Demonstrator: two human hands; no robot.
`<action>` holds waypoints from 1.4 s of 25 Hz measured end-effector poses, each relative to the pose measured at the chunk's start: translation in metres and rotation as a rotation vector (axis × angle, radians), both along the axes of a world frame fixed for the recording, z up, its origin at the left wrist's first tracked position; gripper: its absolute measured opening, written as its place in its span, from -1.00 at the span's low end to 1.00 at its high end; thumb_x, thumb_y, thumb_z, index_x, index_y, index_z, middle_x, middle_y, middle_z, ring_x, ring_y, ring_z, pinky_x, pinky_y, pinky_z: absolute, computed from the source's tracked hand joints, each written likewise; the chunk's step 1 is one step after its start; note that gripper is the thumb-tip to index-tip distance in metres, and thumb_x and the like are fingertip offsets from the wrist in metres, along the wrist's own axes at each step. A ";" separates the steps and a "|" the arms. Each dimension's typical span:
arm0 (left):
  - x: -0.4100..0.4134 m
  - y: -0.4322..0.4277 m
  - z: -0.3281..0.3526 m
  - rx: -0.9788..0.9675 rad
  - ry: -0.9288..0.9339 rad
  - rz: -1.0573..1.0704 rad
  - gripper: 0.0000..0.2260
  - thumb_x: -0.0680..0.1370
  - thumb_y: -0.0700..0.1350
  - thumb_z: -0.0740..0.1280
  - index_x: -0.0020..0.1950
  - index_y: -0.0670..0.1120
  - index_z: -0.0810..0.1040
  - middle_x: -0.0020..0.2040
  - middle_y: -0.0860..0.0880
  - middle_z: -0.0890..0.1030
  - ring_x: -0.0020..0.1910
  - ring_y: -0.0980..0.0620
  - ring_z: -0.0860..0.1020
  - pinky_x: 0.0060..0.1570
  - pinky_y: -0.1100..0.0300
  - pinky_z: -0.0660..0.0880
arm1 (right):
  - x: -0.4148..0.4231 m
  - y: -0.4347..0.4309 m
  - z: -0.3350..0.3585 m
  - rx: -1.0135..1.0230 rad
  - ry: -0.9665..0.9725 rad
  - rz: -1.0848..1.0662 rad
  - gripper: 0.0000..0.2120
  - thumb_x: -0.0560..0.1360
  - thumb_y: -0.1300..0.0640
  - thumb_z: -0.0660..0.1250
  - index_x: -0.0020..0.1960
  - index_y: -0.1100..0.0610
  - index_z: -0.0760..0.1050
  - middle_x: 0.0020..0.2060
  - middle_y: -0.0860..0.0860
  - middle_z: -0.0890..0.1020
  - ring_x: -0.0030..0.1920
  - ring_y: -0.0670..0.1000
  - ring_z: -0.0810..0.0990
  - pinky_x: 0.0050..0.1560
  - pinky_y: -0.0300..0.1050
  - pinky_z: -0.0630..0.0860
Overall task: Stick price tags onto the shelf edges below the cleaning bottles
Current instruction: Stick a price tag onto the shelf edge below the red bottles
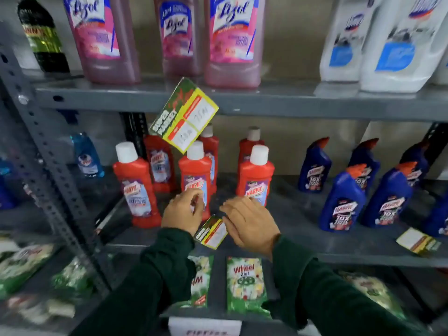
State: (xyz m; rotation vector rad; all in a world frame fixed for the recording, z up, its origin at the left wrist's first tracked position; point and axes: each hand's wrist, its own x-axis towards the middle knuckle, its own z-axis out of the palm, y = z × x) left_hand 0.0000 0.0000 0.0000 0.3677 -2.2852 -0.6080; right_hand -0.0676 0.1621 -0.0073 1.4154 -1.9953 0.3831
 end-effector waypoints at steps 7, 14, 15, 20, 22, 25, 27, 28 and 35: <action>-0.032 -0.026 -0.074 0.273 -0.868 0.048 -0.70 0.48 0.05 0.36 0.11 -0.11 0.59 0.19 -0.13 0.61 0.19 -0.11 0.54 0.11 0.14 0.48 | -0.021 -0.041 -0.068 0.404 -0.405 -0.198 -0.63 0.18 0.37 0.44 -0.02 0.28 0.52 -0.10 0.22 0.63 -0.10 0.25 0.60 -0.28 0.02 0.60; -0.056 -0.037 -0.081 0.596 -0.813 -0.010 -0.72 0.41 -0.21 0.50 0.09 -0.24 0.62 0.14 -0.17 0.65 -0.19 0.03 0.59 -0.13 0.42 0.50 | -0.026 -0.051 -0.080 0.464 -0.499 -0.315 -0.72 0.48 0.25 0.26 0.19 0.21 0.40 0.14 0.17 0.55 0.06 0.25 0.55 -0.06 0.04 0.53; -0.057 -0.037 -0.080 0.612 -0.802 -0.048 -0.74 0.42 -0.25 0.49 0.08 -0.28 0.62 0.08 -0.19 0.66 -0.33 0.09 0.51 -0.32 0.51 0.44 | -0.026 -0.050 -0.079 0.448 -0.494 -0.321 -0.68 0.48 0.24 0.27 0.22 0.20 0.38 0.15 0.17 0.55 0.06 0.26 0.55 -0.06 0.05 0.53; -0.048 -0.035 -0.068 0.575 -0.750 -0.200 -0.95 0.48 -0.32 0.40 -0.15 -0.19 0.60 -0.34 -0.01 0.53 -0.38 0.11 0.45 -0.37 0.49 0.41 | -0.029 -0.051 -0.075 0.190 -0.285 -0.280 -0.36 0.26 0.29 0.48 0.30 0.21 0.36 0.24 0.22 0.51 0.05 0.28 0.54 -0.03 0.15 0.57; -0.039 -0.041 -0.069 0.414 -0.697 -0.233 -0.92 0.49 -0.27 0.40 -0.04 -0.21 0.64 -0.20 -0.05 0.66 -0.21 0.03 0.59 -0.21 0.44 0.45 | -0.028 -0.050 -0.075 0.135 -0.266 -0.254 -0.45 0.26 0.27 0.52 0.22 0.21 0.46 0.11 0.19 0.60 0.00 0.25 0.57 -0.07 0.13 0.59; -0.021 -0.047 -0.076 0.075 -0.606 -0.219 -0.86 0.52 -0.21 0.36 0.04 -0.12 0.67 0.03 -0.11 0.70 0.04 -0.08 0.62 0.05 0.21 0.50 | -0.023 -0.044 -0.088 0.029 -0.297 -0.123 -0.70 0.21 0.34 0.55 -0.08 0.21 0.62 -0.31 0.12 0.67 -0.28 0.18 0.60 -0.34 -0.04 0.60; -0.010 -0.047 -0.088 -0.028 -0.571 -0.242 -0.85 0.52 -0.18 0.34 0.01 -0.10 0.69 0.02 -0.15 0.70 0.02 -0.13 0.62 0.06 0.13 0.52 | -0.015 -0.037 -0.101 0.030 -0.356 -0.081 -0.88 0.31 0.30 0.47 -0.15 0.20 0.64 -0.38 0.11 0.66 -0.36 0.16 0.61 -0.42 -0.11 0.58; -0.004 -0.046 -0.094 -0.073 -0.582 -0.259 -0.82 0.51 -0.12 0.31 -0.04 -0.09 0.70 -0.02 -0.16 0.70 -0.02 -0.14 0.63 0.03 0.11 0.54 | -0.010 -0.034 -0.108 0.015 -0.401 -0.081 -0.95 0.35 0.25 0.42 -0.18 0.18 0.63 -0.38 0.11 0.66 -0.39 0.16 0.61 -0.46 -0.12 0.58; 0.012 -0.041 -0.132 -0.272 -0.620 -0.264 -0.76 0.28 -0.17 0.15 -0.46 -0.10 0.60 -0.41 -0.10 0.62 -0.52 -0.11 0.56 -0.55 0.19 0.55 | 0.006 -0.030 -0.131 -0.010 -0.398 -0.147 -0.85 0.20 0.37 0.51 -0.39 0.21 0.57 -0.34 0.13 0.58 -0.25 0.09 0.37 -0.44 -0.09 0.51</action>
